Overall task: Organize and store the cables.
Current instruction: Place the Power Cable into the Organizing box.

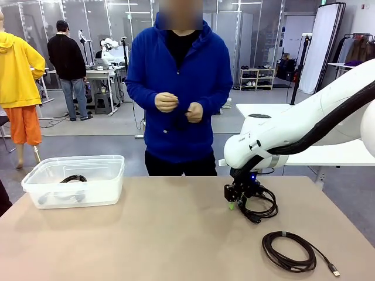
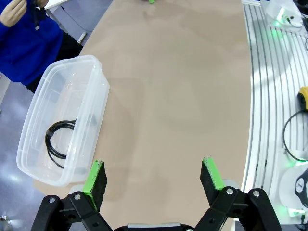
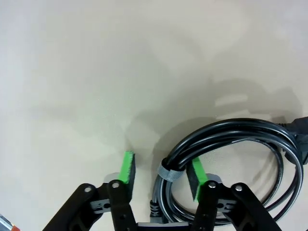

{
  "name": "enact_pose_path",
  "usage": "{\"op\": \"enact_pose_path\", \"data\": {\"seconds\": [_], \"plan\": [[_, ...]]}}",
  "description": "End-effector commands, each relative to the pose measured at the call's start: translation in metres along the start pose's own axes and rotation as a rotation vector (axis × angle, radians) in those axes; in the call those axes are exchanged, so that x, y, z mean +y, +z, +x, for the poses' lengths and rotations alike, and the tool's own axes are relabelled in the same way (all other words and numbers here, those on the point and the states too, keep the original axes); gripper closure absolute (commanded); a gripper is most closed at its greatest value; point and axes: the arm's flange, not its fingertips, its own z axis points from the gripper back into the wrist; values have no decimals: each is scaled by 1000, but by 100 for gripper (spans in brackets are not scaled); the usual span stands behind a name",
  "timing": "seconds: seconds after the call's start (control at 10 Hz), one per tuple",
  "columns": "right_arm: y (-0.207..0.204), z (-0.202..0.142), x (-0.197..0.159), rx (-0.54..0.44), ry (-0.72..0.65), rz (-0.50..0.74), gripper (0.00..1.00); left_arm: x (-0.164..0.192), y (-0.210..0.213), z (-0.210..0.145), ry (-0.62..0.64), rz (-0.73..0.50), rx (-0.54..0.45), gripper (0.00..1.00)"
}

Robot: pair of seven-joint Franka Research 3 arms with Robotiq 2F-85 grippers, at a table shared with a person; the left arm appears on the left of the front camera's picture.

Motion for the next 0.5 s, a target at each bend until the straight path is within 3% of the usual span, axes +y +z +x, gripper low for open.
{"op": "enact_pose_path", "data": {"seconds": [0.0, 0.1, 0.4], "plan": [[-4, 6, 6, 27, -16, -5, 87, -2, 0, 1, -13, 1, -21, 1], [-4, 6, 6, 25, -16, -5, 100, -2, 0, 1, -13, 1, -21, 1], [-2, 4, 5, 26, -14, -10, 100, -2, 0, 1, -13, 1, -21, 1]]}}
